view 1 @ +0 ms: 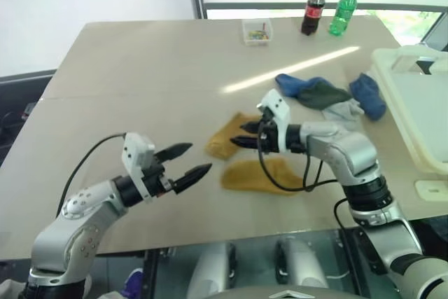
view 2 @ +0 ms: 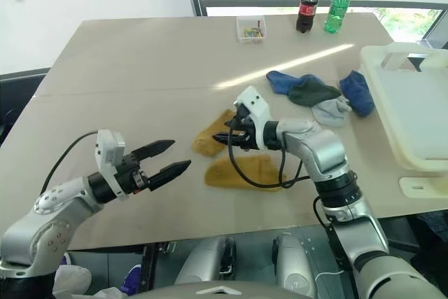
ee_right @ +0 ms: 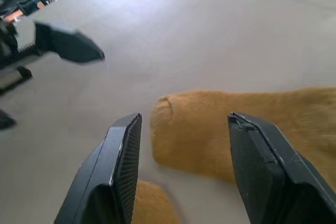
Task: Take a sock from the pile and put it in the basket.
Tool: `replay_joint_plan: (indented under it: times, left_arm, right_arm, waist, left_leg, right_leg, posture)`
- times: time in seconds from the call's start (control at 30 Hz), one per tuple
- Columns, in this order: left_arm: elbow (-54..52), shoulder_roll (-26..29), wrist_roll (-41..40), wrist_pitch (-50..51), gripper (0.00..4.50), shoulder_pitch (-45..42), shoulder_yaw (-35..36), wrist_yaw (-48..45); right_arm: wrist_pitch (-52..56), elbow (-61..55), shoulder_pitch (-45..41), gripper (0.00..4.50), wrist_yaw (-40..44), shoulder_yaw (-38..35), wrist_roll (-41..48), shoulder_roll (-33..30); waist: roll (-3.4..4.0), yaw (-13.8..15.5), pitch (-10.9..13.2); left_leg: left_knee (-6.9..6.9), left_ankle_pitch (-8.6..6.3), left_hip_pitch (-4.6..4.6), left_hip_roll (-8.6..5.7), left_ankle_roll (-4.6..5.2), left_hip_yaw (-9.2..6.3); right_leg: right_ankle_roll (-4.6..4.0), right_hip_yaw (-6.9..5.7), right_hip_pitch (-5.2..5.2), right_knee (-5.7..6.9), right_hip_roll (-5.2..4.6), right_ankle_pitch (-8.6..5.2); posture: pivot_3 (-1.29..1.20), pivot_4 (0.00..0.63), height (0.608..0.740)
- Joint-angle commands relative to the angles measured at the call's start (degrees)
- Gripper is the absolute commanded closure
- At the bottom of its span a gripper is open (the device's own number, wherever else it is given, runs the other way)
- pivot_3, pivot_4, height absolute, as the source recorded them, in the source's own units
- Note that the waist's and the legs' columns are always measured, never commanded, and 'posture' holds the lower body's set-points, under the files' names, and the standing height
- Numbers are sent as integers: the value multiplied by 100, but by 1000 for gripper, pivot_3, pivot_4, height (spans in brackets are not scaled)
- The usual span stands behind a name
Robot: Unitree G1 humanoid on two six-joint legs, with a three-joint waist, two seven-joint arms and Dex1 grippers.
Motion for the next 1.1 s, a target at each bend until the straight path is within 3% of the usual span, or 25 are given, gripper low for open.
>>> replay_joint_plan:
  times: [0.03, 0.2, 0.43, 0.5, 0.57, 0.73, 0.8, 1.1]
  left_arm:
    - [18, -136, 431, -25, 0, -213, -227, 508]
    - [21, -511, 577, 455, 0, -455, -389, 1340]
    - [-29, -1163, 683, 1084, 0, -764, -598, 2366]
    - [19, -1324, 797, 1151, 548, -830, -768, 2521]
    - [126, -1470, 925, 1157, 1380, -888, -933, 2623]
    - [373, -1676, 1100, 1059, 3803, -1129, -1088, 2662]
    - [504, -1674, 1136, 1005, 4422, -1273, -1041, 2625]
    - [850, -1412, 767, 661, 4422, -1862, -835, 1644]
  right_arm:
    - [-1047, 778, -353, 1872, -357, -75, -498, 81]
    - [-2161, 2399, -889, 1872, -609, -59, -1054, 294]
    - [-2598, 3571, -1198, 1872, -490, 81, -1494, 349]
    - [-2552, 3603, -1156, 1781, -293, 152, -1553, 297]
    - [-2540, 3649, -1110, 2351, -146, 228, -1633, 256]
    - [-2493, 3667, -1048, 4500, -239, 164, -1800, 197]
    - [-2343, 3518, -1004, 4500, -314, 61, -1785, 138]
    - [-666, 1039, 82, 4500, -590, -594, -1203, -311]
  waist:
    - [1, 0, 0]
    - [-1, -5, 0]
    - [-2, 8, 0]
    - [-2, 7, 0]
    - [-2, 0, 0]
    - [-1, 0, -1]
    - [-1, 10, -1]
    - [-2, 25, -1]
  left_leg:
    - [0, 0, 4, 0, 1, 1]
    - [0, 2, 2, -3, -1, 4]
    - [-3, 15, -4, -2, -24, 3]
    - [-3, 15, -6, -5, -23, 4]
    - [-3, 15, -5, -6, -23, 5]
    - [-8, 5, 3, -2, -6, 2]
    - [-8, 4, 3, -2, -5, 2]
    - [-7, 15, -4, -7, -23, -1]
  right_leg:
    - [-3, 0, 2, 0, 0, -2]
    - [2, 5, 0, 2, 1, 2]
    - [2, 4, -2, 0, 1, 2]
    - [3, 4, -1, -2, -3, 3]
    - [3, 6, -1, -2, -4, 3]
    - [2, 4, 0, 5, 0, 2]
    - [2, 4, 0, 7, 0, 3]
    - [2, 0, 0, 1, -8, 2]
  posture:
    - [0, 150, 737]
    - [0, 150, 737]
    - [0, 150, 737]
    - [0, 150, 737]
    - [0, 150, 737]
    - [0, 150, 737]
    - [0, 150, 737]
    - [0, 150, 737]
